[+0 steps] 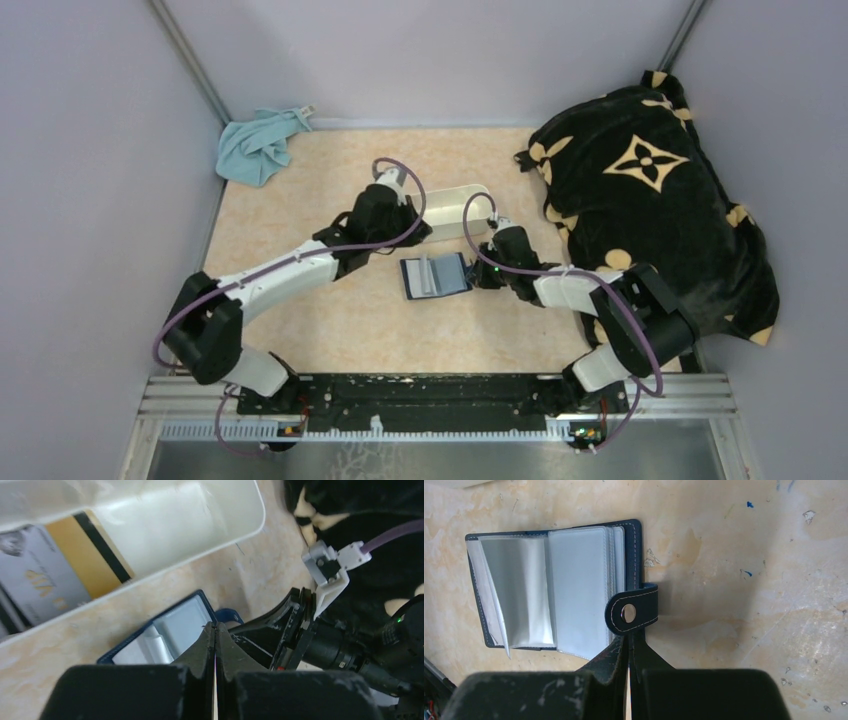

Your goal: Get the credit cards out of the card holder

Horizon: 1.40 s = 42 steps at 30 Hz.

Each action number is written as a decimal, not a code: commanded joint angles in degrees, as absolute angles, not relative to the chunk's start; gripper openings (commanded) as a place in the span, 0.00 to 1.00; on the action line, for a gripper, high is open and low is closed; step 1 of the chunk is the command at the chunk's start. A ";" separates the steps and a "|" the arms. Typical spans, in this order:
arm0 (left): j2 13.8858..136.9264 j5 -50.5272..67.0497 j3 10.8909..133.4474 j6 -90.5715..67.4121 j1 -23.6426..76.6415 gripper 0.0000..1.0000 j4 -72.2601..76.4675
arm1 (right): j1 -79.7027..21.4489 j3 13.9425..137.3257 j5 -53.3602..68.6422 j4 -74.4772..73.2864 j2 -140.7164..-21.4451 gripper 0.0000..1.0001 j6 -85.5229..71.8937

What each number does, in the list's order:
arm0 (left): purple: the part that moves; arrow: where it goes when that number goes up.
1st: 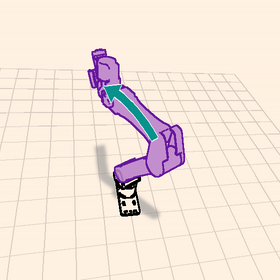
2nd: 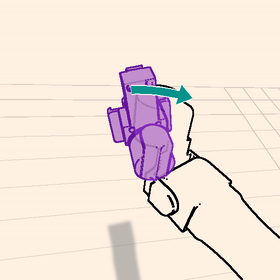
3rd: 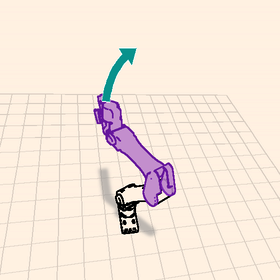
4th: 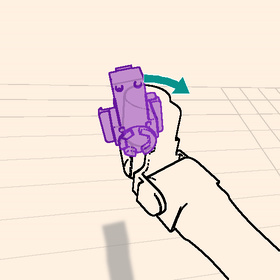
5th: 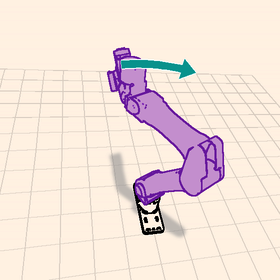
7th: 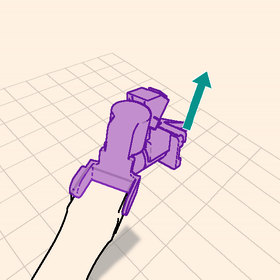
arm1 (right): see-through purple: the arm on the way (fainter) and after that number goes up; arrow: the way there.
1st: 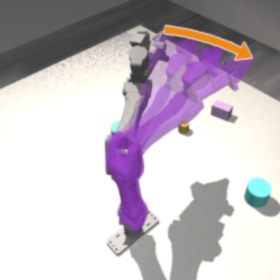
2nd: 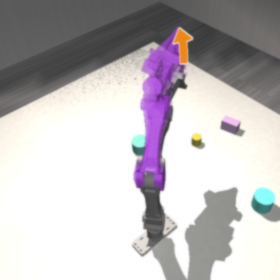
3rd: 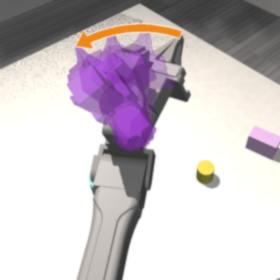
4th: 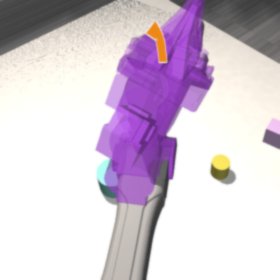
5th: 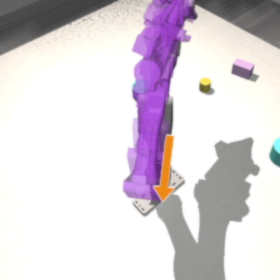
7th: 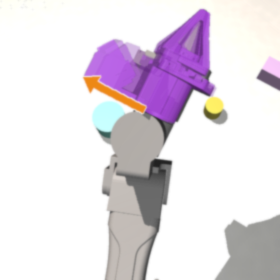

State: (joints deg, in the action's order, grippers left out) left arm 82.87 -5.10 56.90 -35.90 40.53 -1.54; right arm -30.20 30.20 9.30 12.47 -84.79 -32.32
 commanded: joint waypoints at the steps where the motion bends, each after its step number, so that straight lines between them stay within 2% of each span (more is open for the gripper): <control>1: 87.36 5.42 53.39 -40.07 41.47 0.00 7.90 | -29.98 30.05 7.54 7.57 -82.97 0.00 -30.83; 10: 95.92 10.27 49.16 -40.86 42.19 0.00 8.75 | -30.05 29.10 7.09 6.73 -81.12 0.00 -30.72; 20: 92.31 6.57 41.31 -40.63 42.45 0.00 6.73 | -30.05 29.77 6.94 6.42 -81.64 0.00 -30.25; 32: 95.02 5.91 41.15 -41.28 42.71 0.00 7.27 | -30.23 31.35 3.30 1.99 -75.97 0.00 -29.12; 36: 95.36 5.69 41.31 -41.46 42.96 0.00 7.29 | -30.23 31.91 3.27 0.85 -74.39 0.12 -28.41; 38: 95.40 5.71 41.47 -41.49 42.98 0.00 7.26 | -30.30 32.22 3.49 0.70 -74.03 0.14 -28.47; 40: 95.34 5.71 41.44 -41.56 43.04 0.00 7.26 | -30.43 32.58 3.96 0.79 -74.05 0.13 -28.45; 42: 95.38 5.79 41.39 -41.64 43.07 0.00 7.35 | -30.72 32.92 4.28 0.87 -74.21 0.08 -28.42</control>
State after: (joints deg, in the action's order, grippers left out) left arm 94.06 6.87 41.36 -41.58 42.48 8.12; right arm -30.24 30.13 4.34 0.36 -75.79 -29.50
